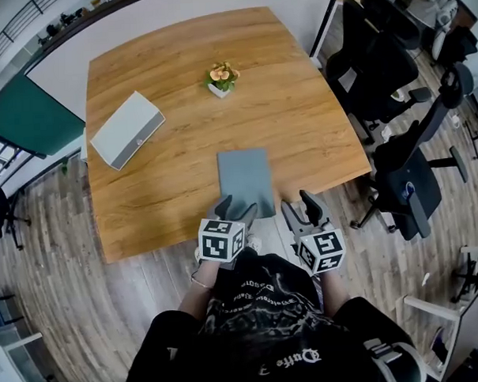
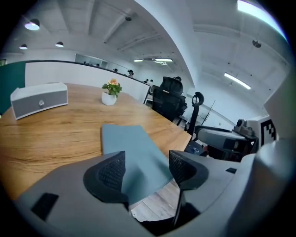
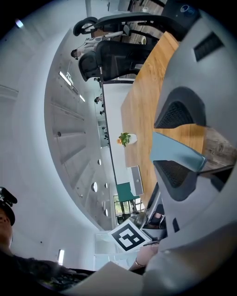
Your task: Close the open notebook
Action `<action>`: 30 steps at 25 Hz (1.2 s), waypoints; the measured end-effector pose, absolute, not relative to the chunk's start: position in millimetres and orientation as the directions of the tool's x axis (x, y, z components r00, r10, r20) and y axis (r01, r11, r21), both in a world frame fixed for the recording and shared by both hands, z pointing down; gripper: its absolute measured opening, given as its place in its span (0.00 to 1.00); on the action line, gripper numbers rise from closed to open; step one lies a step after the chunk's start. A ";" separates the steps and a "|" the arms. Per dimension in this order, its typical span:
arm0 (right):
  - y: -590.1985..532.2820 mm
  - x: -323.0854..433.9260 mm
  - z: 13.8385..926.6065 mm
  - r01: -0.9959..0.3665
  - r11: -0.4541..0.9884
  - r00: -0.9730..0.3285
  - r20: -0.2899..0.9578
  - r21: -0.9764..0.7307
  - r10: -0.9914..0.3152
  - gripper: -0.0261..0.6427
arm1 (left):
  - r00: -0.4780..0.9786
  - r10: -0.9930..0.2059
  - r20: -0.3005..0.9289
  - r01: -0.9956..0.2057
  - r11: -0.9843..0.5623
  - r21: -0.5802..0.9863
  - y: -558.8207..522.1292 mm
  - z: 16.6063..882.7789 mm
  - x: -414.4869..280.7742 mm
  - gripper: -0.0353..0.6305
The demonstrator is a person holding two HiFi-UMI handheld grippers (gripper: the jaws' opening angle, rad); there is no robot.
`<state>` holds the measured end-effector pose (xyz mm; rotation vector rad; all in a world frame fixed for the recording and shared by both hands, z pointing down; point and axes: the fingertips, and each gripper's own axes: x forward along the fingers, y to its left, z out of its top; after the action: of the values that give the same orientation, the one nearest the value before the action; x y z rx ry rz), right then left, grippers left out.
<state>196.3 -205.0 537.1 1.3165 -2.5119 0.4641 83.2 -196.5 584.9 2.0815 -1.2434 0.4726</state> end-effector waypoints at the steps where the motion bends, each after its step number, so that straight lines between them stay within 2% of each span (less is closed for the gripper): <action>1: -206.8 193.0 533.9 -0.824 0.544 -0.561 0.367 -0.160 -0.742 0.34 | 0.462 -0.655 0.598 -0.886 -0.311 0.344 -195.9 582.8 72.6 0.50; 11: -217.7 159.4 511.4 -0.776 0.628 -0.612 0.318 -0.064 -0.724 0.35 | 0.293 -0.860 0.417 -0.945 -0.196 0.261 -181.8 528.3 -19.7 0.50; 20: -223.6 138.9 500.6 -0.738 0.675 -0.645 0.306 -0.013 -0.700 0.35 | 0.232 -0.904 0.358 -0.959 -0.152 0.239 -180.5 512.7 -39.9 0.50; 25: -223.3 132.2 498.9 -0.733 0.680 -0.646 0.304 0.010 -0.700 0.21 | 0.251 -0.898 0.361 -0.958 -0.178 0.223 -181.2 513.9 -34.1 0.38; 30: -223.6 134.5 495.3 -0.741 0.671 -0.636 0.293 0.027 -0.714 0.05 | 0.240 -0.907 0.346 -0.961 -0.172 0.218 -181.4 512.1 -30.7 0.11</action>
<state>134.5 -223.6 495.3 1.1629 -2.6083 0.1385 -30.7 -181.4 512.1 2.1336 -1.7144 0.1913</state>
